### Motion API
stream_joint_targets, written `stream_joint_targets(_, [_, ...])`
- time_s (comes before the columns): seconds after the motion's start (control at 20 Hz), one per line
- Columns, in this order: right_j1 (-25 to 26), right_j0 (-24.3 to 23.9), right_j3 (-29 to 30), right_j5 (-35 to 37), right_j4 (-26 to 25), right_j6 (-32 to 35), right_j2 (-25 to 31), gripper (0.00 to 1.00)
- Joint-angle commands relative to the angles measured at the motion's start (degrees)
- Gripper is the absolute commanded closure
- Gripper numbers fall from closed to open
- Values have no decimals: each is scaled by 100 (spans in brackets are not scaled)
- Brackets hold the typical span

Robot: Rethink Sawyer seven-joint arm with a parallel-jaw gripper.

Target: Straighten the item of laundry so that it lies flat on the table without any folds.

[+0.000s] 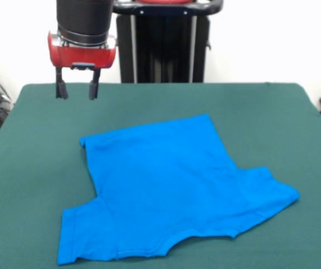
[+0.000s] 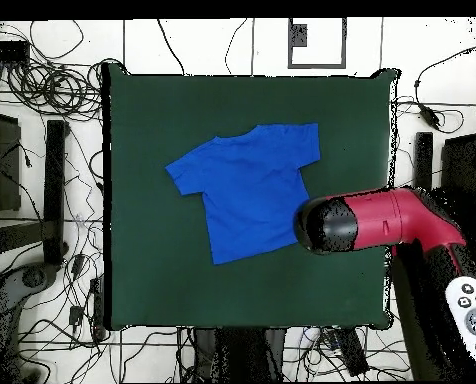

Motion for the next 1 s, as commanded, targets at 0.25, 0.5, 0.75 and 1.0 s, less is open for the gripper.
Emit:
stream_joint_targets(0.25, [493, 154, 712, -251, 238, -676, 403, 0])
stream_joint_targets(0.5, [596, 156, 698, -397, 240, -496, 371, 0])
stream_joint_targets(0.75, [687, 154, 686, -523, 199, -417, 347, 0])
stream_joint_targets(1.0, [785, 207, 686, -650, 156, -289, 296, 0])
